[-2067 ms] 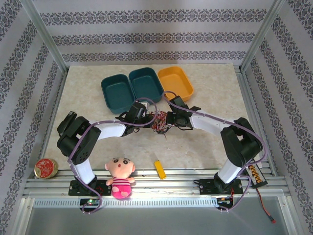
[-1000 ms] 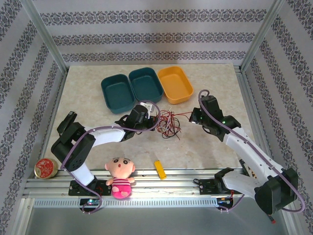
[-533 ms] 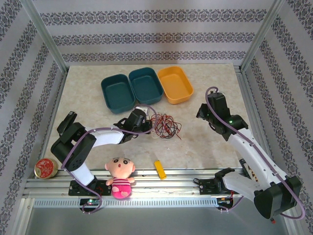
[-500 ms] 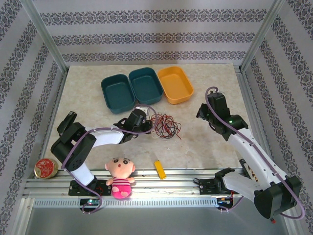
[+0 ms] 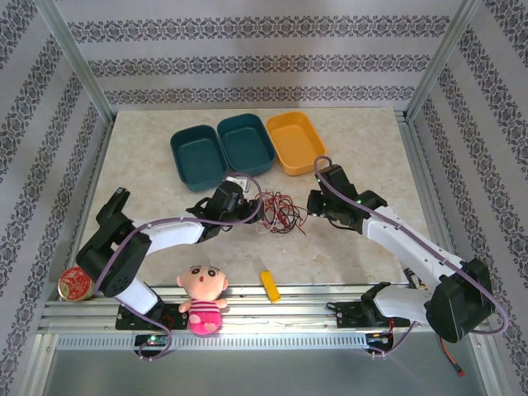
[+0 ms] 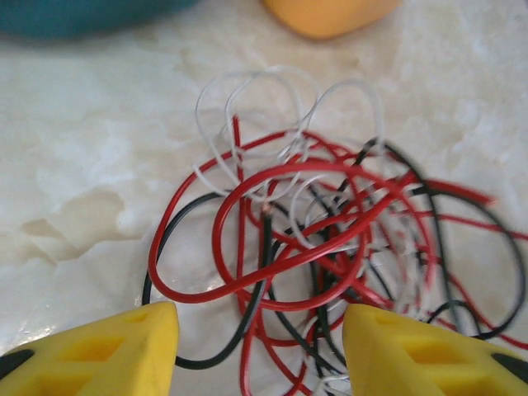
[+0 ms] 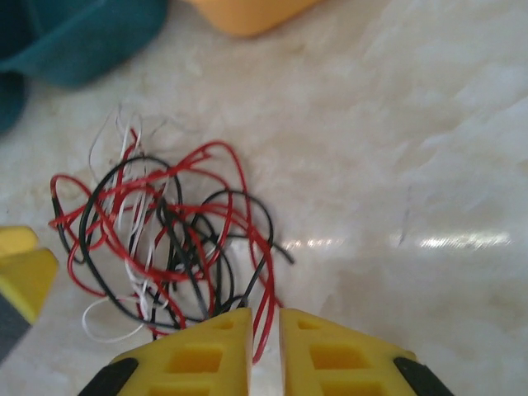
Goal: Untangle the cables
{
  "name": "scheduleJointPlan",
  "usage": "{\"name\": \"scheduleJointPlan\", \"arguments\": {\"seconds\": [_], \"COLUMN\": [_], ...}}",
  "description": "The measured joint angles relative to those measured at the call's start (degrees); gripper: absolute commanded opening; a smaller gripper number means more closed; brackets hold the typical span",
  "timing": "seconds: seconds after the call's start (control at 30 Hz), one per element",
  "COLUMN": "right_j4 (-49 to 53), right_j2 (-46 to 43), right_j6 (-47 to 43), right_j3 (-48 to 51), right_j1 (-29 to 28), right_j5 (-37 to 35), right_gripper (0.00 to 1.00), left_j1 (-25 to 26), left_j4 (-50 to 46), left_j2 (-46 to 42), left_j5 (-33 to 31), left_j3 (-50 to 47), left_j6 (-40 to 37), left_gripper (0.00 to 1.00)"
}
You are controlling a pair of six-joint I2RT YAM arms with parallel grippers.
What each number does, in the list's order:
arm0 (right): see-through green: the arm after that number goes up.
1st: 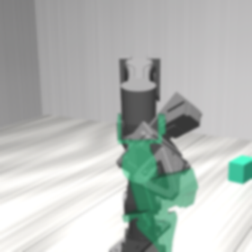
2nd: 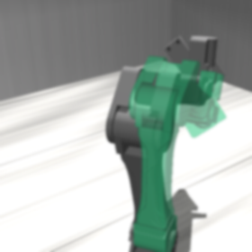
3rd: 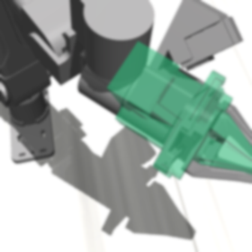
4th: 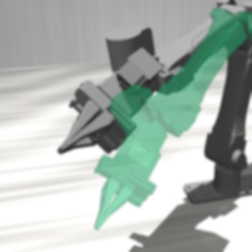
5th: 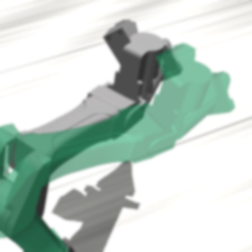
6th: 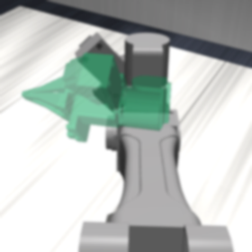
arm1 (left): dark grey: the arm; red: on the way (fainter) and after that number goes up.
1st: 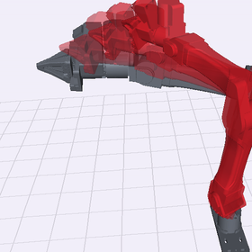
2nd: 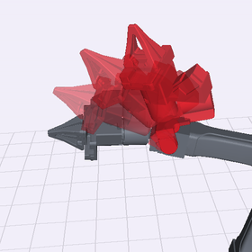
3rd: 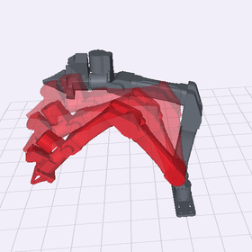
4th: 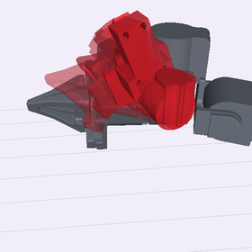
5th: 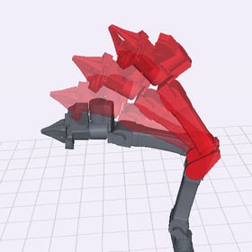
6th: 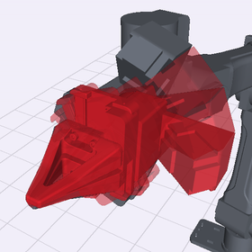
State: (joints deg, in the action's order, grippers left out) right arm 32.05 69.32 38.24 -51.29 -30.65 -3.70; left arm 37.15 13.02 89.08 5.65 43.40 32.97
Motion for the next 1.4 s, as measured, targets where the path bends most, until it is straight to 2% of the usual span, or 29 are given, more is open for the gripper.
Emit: {"name": "scheduleJointPlan", "arguments": {"seconds": [0.2, 0.37, 0.57, 0.77, 1.03, 1.17, 1.4], "right_j4": [0.33, -0.52, -2.03, -2.86, -4.83, -5.33, -6.10], "right_j2": [0.02, 1.16, 4.31, 6.12, 7.72, 8.07, 8.76], "right_j6": [2.95, 4.81, 5.40, 5.38, 5.35, 5.31, 5.11], "right_j3": [3.41, 5.03, 5.33, 5.29, 5.29, 4.87, 3.41], "right_j1": [-0.94, -2.08, -2.99, -2.99, -2.99, -2.99, -2.99], "right_j5": [1.31, 2.29, 3.23, 3.23, 3.02, 2.23, 1.25], "right_gripper": [0.23, 0.28, 0.30, 0.30, 0.30, 0.29, 0.28], "left_j1": [-0.87, -1.16, -1.27, -1.27, -1.27, -1.27, -1.27], "left_j4": [-1.68, -5.55, -6.80, -5.33, -2.47, -2.01, -2.27], "left_j2": [-5.99, -6.73, -6.69, -4.11, 0.00, 1.51, 1.97], "left_j5": [-0.63, -0.87, 1.81, 5.05, 4.96, 4.09, 2.01], "left_j3": [0.00, 0.00, -1.57, -4.31, -4.96, -4.85, -4.48], "left_j6": [0.52, 0.79, 3.15, 5.97, 6.75, 5.64, 0.57], "left_gripper": [0.60, 0.59, 0.52, 0.49, 0.44, 0.39, 0.38]}}
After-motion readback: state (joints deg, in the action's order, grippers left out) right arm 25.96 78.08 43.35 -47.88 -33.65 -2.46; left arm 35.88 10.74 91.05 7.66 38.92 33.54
